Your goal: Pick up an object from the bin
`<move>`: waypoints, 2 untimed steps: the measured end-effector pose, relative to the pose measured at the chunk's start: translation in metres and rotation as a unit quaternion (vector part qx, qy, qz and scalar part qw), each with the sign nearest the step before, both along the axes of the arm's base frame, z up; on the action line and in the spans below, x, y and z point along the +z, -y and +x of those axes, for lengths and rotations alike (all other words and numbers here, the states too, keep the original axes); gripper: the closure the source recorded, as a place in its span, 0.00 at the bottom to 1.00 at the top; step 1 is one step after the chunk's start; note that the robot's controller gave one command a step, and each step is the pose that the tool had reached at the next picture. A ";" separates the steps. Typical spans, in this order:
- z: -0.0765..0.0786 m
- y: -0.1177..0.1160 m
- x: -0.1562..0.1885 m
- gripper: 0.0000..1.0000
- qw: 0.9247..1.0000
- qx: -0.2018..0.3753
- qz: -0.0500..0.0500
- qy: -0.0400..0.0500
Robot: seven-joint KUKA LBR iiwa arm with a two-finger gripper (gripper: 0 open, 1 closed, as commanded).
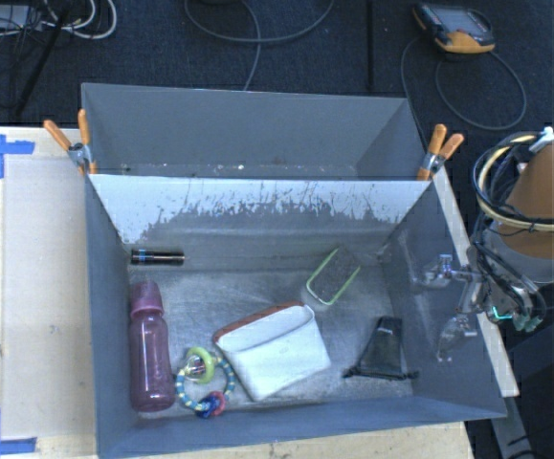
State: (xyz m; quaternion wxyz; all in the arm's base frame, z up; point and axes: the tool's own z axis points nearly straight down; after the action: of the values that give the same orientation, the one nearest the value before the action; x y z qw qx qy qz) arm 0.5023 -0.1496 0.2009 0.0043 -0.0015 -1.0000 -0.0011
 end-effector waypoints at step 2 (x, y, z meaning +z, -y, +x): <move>-0.003 -0.021 -0.048 0.00 1.000 0.004 -0.002 0.007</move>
Offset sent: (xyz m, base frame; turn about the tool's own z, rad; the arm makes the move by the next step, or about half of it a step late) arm -0.0132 0.0544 -0.1309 -0.0198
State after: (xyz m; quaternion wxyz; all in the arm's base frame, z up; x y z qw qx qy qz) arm 0.4994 -0.1288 0.1530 -0.0024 0.0026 -1.0000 0.0008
